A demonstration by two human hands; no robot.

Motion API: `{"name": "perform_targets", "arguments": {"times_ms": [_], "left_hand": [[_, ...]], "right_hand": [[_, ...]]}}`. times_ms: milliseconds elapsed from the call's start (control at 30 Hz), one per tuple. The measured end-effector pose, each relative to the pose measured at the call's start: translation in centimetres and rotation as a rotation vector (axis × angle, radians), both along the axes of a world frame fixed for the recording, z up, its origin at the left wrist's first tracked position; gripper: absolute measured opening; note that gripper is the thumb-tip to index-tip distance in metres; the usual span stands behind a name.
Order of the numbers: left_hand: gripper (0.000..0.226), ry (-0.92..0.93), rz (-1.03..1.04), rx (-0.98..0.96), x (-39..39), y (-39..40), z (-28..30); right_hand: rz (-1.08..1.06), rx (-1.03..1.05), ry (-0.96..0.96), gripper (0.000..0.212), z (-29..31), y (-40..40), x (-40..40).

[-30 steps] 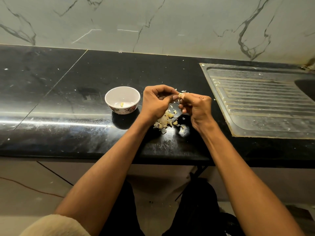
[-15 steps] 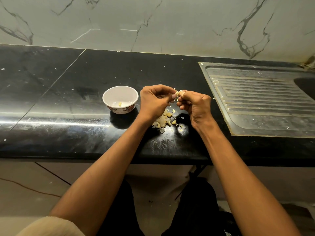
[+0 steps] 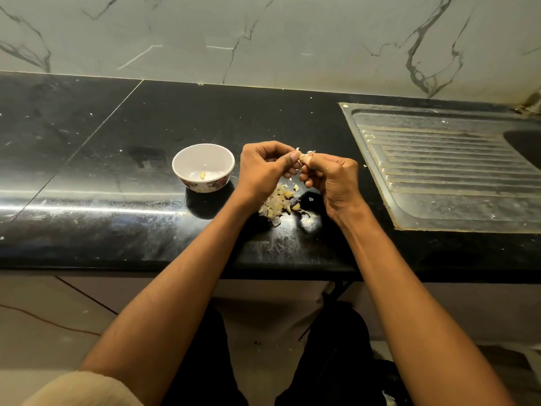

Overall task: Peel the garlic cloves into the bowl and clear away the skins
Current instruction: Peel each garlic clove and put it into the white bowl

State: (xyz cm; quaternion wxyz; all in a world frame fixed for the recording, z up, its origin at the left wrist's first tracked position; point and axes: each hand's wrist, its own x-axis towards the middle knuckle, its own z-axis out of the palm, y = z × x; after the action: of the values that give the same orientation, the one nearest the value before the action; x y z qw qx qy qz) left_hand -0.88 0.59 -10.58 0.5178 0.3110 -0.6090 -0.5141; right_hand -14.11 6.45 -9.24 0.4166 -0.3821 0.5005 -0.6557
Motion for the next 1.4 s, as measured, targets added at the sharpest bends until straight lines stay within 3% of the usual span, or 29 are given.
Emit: {"name": "perform_targets", "arguments": {"times_ms": [300,467,567,1067,1400], "left_hand": [[0.011,-0.009,0.022,0.047,0.0,0.2,0.4],[0.011,-0.061,0.032,0.034,0.0,0.2,0.2],[0.011,-0.078,0.053,0.029,0.0,0.3,0.3],[0.009,-0.139,0.057,-0.007,-0.1,0.2,0.0],[0.006,-0.156,0.044,-0.090,-0.1,0.3,0.1]], "right_hand": [[-0.177,0.008,-0.017,0.014,0.0,-0.1,-0.3],[-0.293,-0.163,0.543,0.006,-0.9,0.1,-0.5],[-0.300,-0.230,0.720,0.001,-1.2,0.2,-0.2],[-0.328,-0.297,0.920,0.003,-1.0,0.8,0.3],[-0.360,-0.282,0.903,0.008,-1.1,0.4,0.4]]}}
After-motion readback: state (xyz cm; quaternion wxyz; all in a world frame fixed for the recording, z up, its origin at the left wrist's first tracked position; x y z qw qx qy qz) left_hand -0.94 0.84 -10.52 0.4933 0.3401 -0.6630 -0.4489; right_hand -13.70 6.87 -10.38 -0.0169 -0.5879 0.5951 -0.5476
